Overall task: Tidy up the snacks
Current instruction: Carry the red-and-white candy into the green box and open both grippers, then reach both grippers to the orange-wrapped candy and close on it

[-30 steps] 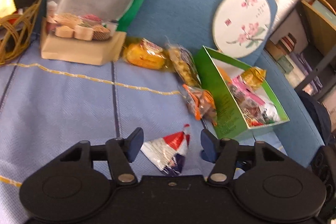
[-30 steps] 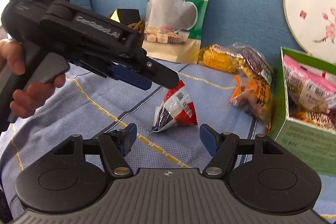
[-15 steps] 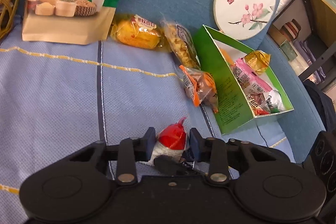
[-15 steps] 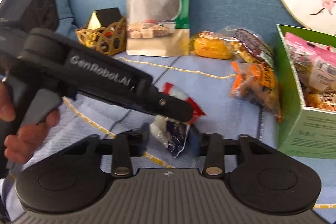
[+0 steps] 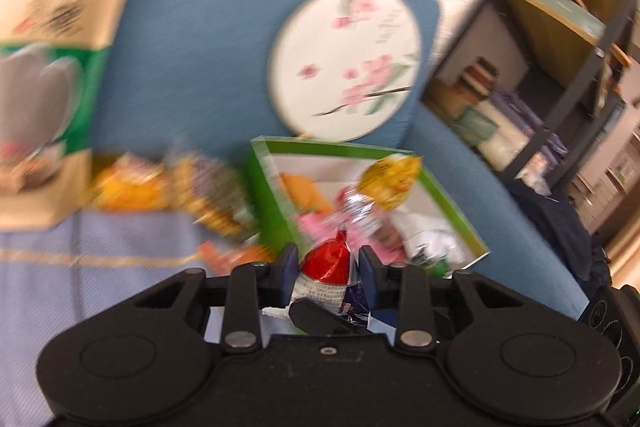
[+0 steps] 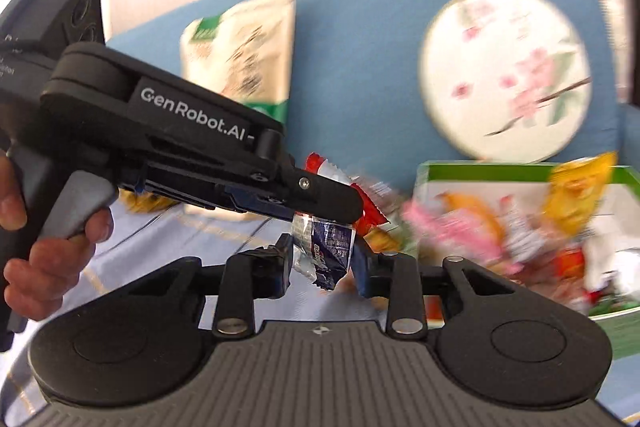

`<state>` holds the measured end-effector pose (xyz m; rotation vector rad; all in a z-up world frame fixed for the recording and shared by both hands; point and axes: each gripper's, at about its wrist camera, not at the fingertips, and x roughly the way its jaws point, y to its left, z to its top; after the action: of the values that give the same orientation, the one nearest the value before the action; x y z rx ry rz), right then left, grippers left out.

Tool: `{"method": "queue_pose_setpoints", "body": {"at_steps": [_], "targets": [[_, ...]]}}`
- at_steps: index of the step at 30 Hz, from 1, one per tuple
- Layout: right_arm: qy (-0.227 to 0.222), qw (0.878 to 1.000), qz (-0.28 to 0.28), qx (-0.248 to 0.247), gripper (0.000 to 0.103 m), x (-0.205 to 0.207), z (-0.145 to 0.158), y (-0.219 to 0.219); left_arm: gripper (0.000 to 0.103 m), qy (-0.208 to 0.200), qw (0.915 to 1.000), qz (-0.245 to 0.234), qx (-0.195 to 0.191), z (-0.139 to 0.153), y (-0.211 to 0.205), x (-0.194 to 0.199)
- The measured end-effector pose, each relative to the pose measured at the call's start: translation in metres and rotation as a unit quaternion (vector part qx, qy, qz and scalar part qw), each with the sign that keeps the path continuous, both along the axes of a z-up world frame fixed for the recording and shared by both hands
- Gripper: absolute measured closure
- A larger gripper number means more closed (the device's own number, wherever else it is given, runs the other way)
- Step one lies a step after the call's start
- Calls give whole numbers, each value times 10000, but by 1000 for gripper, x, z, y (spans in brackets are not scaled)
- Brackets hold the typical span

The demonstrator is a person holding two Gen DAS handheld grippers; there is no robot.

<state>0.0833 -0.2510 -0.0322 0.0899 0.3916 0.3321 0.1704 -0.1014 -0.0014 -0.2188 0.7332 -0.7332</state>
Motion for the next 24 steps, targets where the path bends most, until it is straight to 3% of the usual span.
{"method": "queue_pose_setpoints", "body": {"at_steps": [8,15,16,17,18,19,20,23,24], "targets": [[-94,9943,-1055,148,48,0,18,-56,77,-241,9972,-705,-8,14,-84,17],[28,9862,-1637,240,50,10,9,-86,74,-99,9958,-907,-23,-1,-128,31],[75,9855,-1683,216,50,12,7,-87,70,-84,9959,-900,29,-4,-131,32],[110,9848,-1724,185,50,10,4,-87,56,-59,9959,-894,87,-7,-133,32],[157,9841,-1768,110,49,12,1,-87,25,-29,9960,-889,118,-9,-132,32],[210,9828,-1836,-13,40,10,-1,-85,8,-25,9964,-836,129,-10,-128,31],[276,9821,-1855,-170,35,12,-4,-84,0,-86,9973,-716,109,-9,-121,28],[181,9812,-1865,-453,16,9,-4,-76,0,-282,9987,-418,39,-1,-90,18],[68,9813,-1863,-472,4,5,-2,-73,0,-274,9990,-348,16,1,-78,16]]}}
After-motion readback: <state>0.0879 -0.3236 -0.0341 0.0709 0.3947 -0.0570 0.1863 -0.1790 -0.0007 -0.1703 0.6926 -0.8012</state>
